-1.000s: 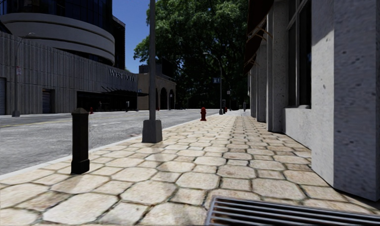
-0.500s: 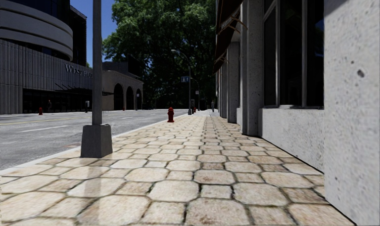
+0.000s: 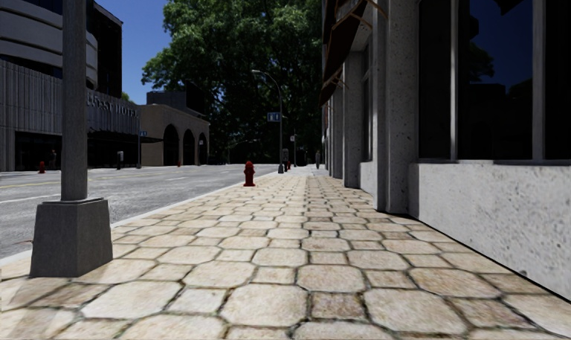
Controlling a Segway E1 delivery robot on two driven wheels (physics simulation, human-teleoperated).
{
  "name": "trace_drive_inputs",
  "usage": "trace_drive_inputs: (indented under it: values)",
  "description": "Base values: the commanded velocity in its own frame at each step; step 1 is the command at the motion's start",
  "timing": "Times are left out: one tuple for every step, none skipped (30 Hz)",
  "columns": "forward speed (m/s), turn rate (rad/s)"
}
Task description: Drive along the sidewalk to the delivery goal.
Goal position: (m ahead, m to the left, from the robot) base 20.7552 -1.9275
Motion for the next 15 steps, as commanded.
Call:
trace_drive_inputs:
  values:
    - [2.0,-0.09]
    - [2.0,-0.02]
    - [2.0,0.0]
    - [2.0,0.0]
    - [2.0,0.0]
    - [2.0,0.0]
    - [2.0,0.0]
    - [2.0,0.0]
    - [2.0,0.0]
    - [2.0,0.0]
    - [2.0,0.0]
    - [2.0,0.0]
    - [2.0,0.0]
    - [2.0,0.0]
    - [2.0,0.0]
